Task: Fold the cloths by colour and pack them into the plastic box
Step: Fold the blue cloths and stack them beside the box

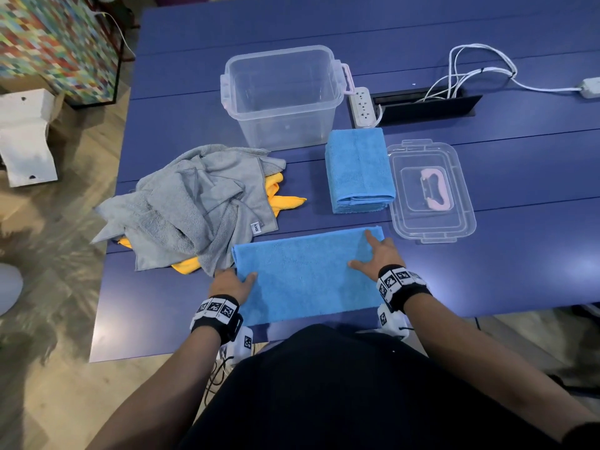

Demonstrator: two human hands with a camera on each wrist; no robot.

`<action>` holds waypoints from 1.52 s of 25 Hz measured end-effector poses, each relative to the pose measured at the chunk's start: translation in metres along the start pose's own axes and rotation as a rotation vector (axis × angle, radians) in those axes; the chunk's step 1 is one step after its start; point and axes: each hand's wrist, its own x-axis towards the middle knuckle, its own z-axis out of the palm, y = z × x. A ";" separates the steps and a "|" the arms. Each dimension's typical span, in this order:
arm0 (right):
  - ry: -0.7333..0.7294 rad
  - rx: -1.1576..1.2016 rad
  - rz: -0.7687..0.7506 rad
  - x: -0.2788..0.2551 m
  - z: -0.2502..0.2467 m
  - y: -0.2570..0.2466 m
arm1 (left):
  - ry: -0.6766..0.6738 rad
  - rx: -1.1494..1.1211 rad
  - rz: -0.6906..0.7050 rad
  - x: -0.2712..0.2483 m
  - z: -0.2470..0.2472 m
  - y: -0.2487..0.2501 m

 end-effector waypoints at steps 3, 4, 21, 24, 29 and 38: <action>-0.014 -0.109 0.062 0.000 -0.008 -0.013 | 0.058 -0.251 -0.013 -0.006 -0.001 0.006; -0.004 -0.138 0.074 0.000 -0.008 -0.017 | 0.075 -0.359 -0.037 -0.008 -0.003 0.007; -0.259 0.561 -0.063 -0.020 0.035 -0.086 | 0.063 -0.366 0.382 0.009 -0.009 0.078; -0.125 0.493 -0.017 -0.020 0.038 -0.086 | 0.018 -0.067 0.419 0.026 -0.012 0.082; -0.055 0.217 -0.051 -0.023 0.035 -0.079 | 0.007 0.040 0.405 0.036 -0.007 0.089; -0.259 0.093 -0.297 -0.035 0.032 -0.088 | -0.155 -0.192 0.127 0.031 -0.007 0.101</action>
